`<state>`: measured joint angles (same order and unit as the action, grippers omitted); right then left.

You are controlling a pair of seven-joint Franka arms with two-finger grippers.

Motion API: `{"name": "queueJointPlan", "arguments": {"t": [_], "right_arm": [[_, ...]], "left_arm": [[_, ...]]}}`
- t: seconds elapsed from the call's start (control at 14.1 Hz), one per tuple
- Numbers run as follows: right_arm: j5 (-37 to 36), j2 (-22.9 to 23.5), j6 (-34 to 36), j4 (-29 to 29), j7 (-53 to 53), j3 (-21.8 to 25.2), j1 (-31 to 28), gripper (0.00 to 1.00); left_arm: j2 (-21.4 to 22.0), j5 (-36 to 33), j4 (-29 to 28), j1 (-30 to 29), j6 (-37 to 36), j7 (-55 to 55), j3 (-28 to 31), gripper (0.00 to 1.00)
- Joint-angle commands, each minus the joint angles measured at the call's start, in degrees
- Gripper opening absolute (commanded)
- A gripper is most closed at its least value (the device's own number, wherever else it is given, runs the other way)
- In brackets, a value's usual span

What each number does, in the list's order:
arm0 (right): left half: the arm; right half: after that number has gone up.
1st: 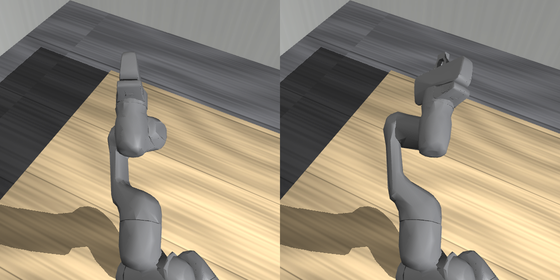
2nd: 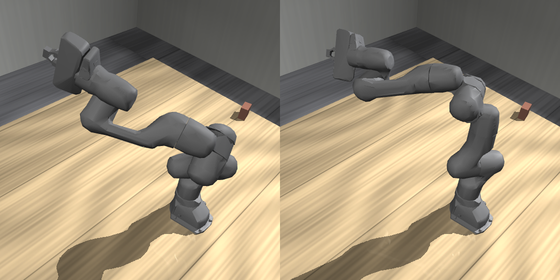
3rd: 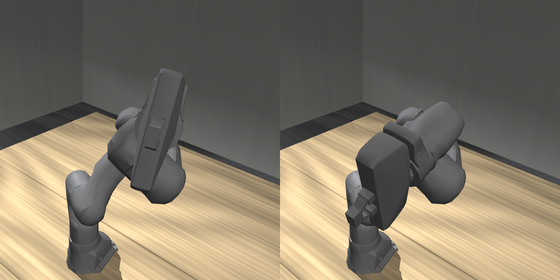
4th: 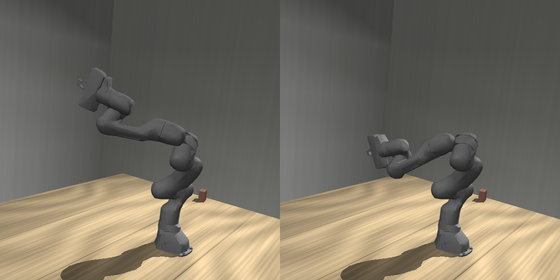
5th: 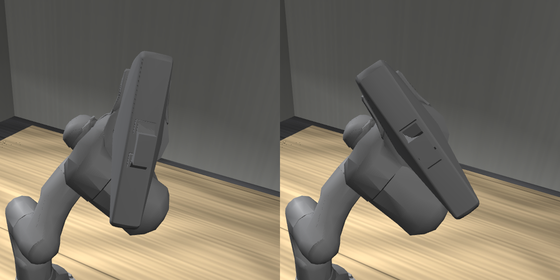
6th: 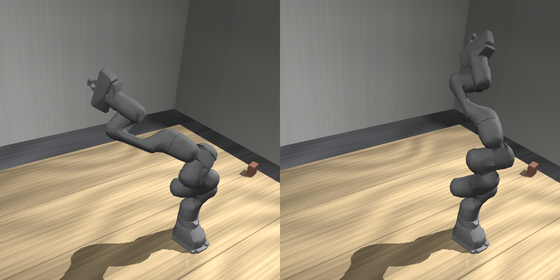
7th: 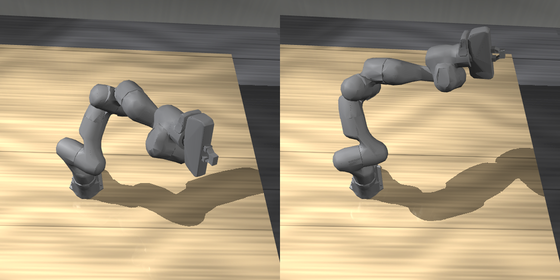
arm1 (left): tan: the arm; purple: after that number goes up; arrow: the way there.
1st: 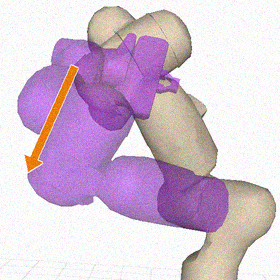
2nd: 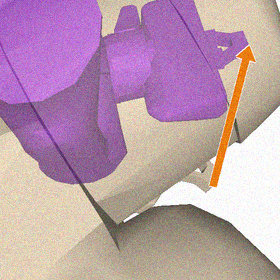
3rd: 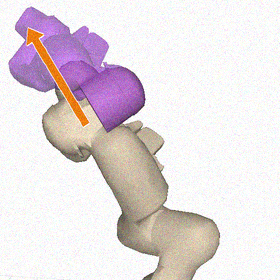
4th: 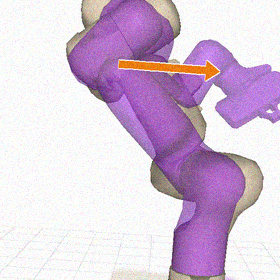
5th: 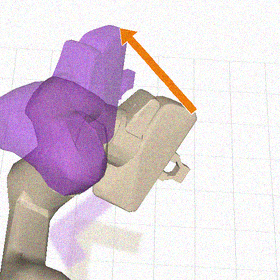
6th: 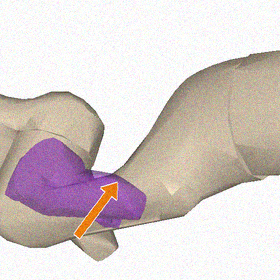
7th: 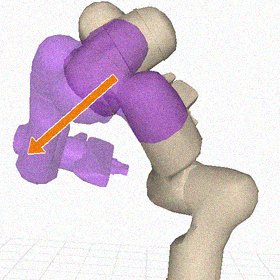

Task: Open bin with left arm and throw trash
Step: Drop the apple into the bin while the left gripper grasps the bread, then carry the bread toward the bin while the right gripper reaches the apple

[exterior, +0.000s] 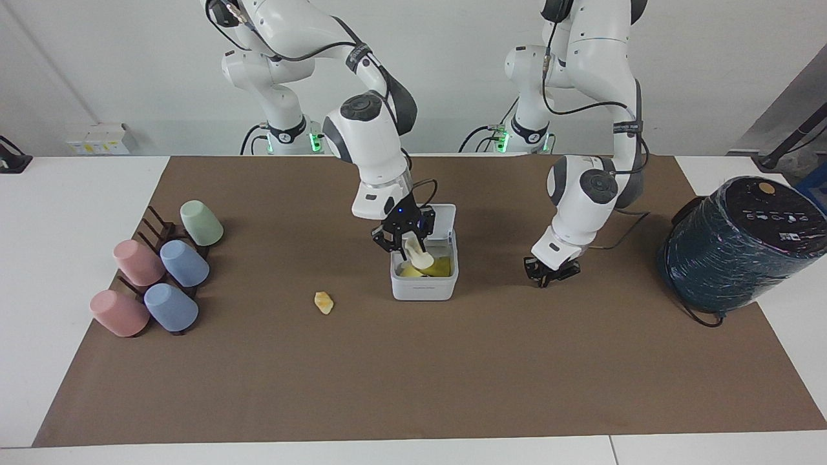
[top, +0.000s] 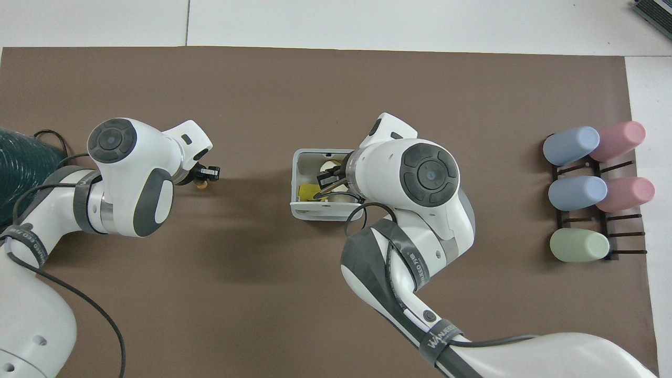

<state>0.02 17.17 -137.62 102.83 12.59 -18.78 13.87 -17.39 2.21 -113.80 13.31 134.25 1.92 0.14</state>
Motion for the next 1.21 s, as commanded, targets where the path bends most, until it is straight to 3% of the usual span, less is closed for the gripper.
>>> {"name": "queueJointPlan", "arguments": {"t": [0.0,0.28,0.43,0.92,1.14], "right_arm": [[-0.3,0.0,1.2,-0.6,1.0,-0.4,-0.4,1.0],[-1.2,-0.3,0.9,-0.7,1.0,0.2,-4.5,1.0],[-1.3,-0.1,0.4,-0.6,0.3,0.3,-7.3,1.0],[-3.8,2.9,-1.1,0.5,-10.2,0.2,-15.3,1.0],[-3.9,3.0,-6.2,6.0,-14.3,0.3,-16.9,1.0]], "left_arm": [[0.3,-0.7,5.5,0.6,-7.0,0.0,0.6,0.0],[0.5,-0.1,15.2,0.7,-17.9,1.8,0.4,0.0],[0.4,0.3,18.6,2.1,-21.3,8.2,-0.5,0.0],[-0.1,5.0,20.5,13.9,-18.7,30.3,-0.4,0.0],[-0.1,5.3,19.8,18.5,-13.8,36.5,-0.5,0.0]]}}
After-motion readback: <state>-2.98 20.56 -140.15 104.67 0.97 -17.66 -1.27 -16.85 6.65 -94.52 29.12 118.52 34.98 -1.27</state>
